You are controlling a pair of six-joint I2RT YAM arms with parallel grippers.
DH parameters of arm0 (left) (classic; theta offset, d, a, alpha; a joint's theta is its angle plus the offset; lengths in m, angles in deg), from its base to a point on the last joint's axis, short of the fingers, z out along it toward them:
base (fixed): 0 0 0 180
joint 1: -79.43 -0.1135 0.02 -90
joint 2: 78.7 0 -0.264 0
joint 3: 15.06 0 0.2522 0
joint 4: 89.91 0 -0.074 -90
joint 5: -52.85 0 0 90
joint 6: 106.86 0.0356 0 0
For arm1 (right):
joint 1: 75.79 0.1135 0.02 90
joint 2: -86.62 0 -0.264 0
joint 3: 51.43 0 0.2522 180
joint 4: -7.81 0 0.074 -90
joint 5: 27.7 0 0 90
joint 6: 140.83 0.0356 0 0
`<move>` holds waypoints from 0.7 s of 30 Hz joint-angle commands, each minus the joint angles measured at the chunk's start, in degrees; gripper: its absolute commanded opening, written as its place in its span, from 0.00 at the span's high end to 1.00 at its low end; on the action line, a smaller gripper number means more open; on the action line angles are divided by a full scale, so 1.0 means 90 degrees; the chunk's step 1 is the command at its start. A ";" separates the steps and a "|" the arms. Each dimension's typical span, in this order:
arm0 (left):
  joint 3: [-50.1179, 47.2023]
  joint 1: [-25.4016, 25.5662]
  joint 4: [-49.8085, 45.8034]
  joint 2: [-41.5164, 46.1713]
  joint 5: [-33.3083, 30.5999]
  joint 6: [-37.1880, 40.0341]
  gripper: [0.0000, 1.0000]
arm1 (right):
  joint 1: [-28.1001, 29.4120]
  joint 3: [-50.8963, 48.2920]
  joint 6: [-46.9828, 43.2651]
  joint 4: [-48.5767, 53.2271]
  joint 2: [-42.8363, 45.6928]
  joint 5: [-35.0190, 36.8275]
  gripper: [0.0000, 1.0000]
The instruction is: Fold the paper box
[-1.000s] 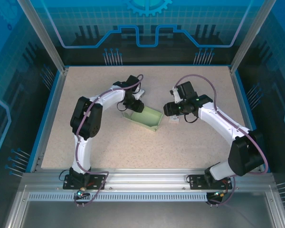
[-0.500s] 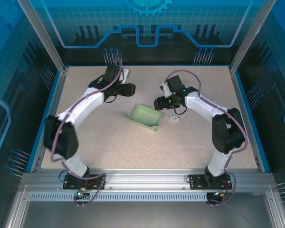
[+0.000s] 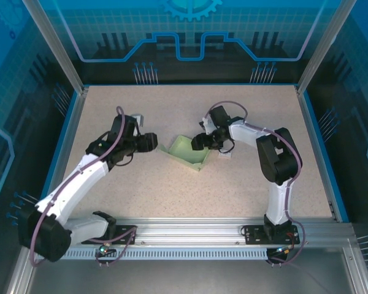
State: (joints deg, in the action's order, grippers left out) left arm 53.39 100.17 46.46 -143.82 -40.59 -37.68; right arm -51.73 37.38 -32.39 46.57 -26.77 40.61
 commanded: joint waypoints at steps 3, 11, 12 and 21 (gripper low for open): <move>-0.0682 0.0235 -0.0805 0.1020 -0.0134 -0.0698 0.36 | 0.0106 -0.0756 0.0365 -0.0356 0.0753 -0.0828 0.29; -0.1459 0.0226 -0.1116 0.1768 -0.0536 -0.1037 0.40 | 0.0550 -0.1494 0.0647 -0.0707 0.1144 -0.0915 0.25; -0.1534 0.0229 -0.1093 0.1758 -0.0520 -0.1039 0.40 | 0.0550 -0.1529 0.0614 -0.0684 0.1193 -0.0877 0.24; -0.1922 0.0397 0.0845 0.0525 0.0354 -0.1486 0.42 | 0.0397 -0.1513 0.0227 -0.0387 0.1563 -0.0709 0.23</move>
State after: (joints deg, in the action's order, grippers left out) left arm 37.11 102.68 45.06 -135.71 -41.49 -48.17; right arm -47.43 23.41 -28.63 41.82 -14.64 34.43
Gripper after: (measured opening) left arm 0.584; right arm 0.766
